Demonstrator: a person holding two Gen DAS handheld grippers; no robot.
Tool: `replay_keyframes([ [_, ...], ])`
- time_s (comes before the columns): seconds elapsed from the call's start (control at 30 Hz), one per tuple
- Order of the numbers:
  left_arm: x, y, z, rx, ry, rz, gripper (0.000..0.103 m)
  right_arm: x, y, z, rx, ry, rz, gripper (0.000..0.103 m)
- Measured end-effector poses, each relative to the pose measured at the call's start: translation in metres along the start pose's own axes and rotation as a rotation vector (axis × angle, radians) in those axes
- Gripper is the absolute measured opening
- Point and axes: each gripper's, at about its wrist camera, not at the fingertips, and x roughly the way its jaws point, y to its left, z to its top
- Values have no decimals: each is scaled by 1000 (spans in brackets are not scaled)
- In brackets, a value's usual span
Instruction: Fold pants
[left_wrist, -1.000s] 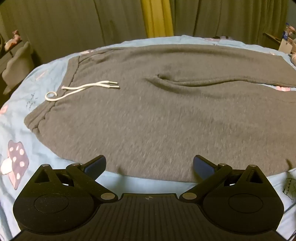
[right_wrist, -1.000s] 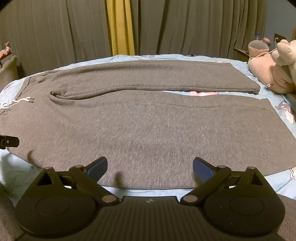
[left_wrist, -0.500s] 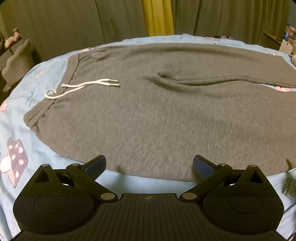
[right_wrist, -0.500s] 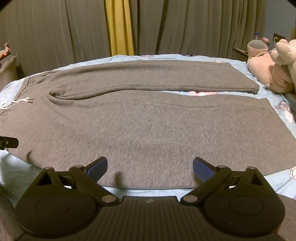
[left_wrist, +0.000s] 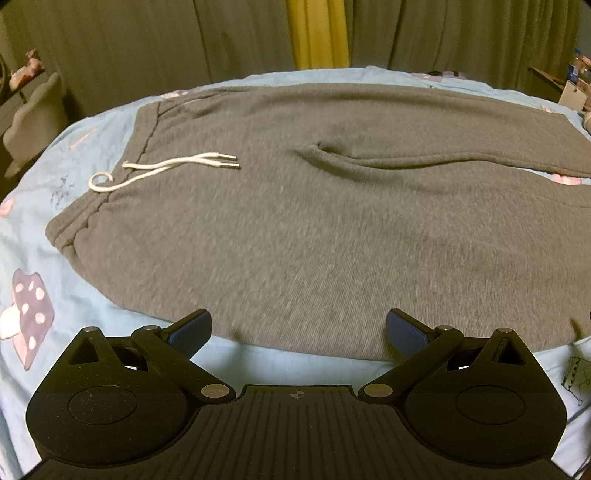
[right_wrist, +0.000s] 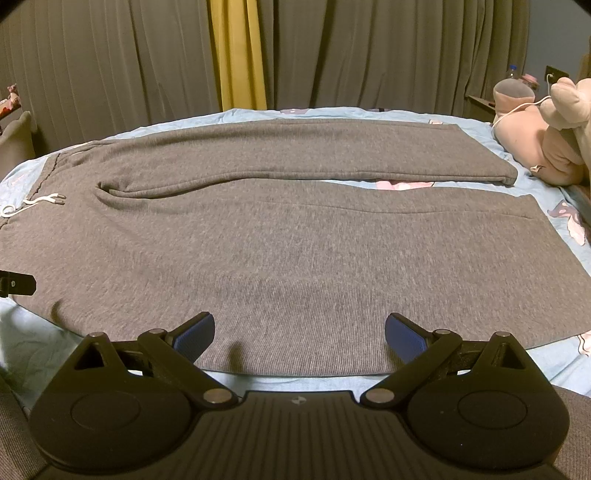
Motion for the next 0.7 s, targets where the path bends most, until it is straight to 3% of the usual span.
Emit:
replay_keyframes([
  [0.7,1,1,-1,-3,5,-2,103,2,-2,-1,-1,1,0,99],
])
